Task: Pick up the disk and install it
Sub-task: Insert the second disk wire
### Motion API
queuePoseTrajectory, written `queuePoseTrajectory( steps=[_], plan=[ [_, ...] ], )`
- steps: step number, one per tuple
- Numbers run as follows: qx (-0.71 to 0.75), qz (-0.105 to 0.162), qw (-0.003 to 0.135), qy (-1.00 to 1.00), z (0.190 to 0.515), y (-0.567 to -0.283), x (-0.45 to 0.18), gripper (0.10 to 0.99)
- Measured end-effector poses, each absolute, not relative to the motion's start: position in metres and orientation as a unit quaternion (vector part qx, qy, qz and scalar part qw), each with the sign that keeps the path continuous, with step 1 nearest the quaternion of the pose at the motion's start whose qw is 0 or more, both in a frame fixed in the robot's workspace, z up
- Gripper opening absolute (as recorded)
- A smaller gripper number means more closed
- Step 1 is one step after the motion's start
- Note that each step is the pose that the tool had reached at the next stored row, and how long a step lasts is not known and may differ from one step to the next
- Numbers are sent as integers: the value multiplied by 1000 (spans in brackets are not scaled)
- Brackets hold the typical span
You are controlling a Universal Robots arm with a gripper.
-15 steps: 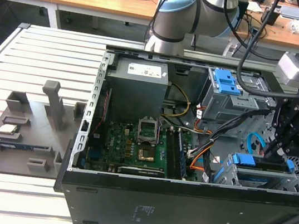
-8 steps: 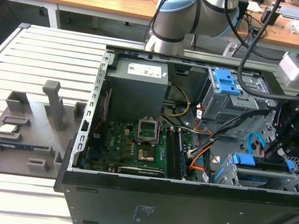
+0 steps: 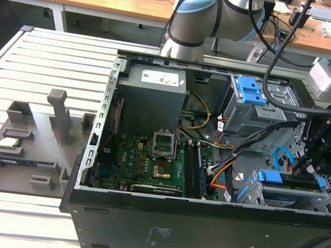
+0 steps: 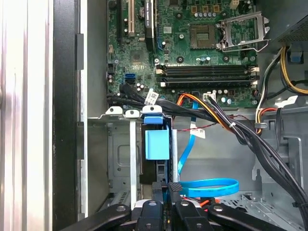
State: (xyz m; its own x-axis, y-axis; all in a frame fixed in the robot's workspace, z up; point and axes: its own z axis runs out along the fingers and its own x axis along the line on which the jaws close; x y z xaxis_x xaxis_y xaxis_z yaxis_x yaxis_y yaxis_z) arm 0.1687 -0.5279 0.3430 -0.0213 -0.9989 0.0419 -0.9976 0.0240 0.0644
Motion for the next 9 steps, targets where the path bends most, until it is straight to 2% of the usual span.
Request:
queuePoseTrajectory(
  steps=[3, 9],
  plan=[
    [699, -13, 33, -715, 343, -528, 169, 161],
    [699, -13, 33, -714, 338, -530, 169, 161]
  ],
)
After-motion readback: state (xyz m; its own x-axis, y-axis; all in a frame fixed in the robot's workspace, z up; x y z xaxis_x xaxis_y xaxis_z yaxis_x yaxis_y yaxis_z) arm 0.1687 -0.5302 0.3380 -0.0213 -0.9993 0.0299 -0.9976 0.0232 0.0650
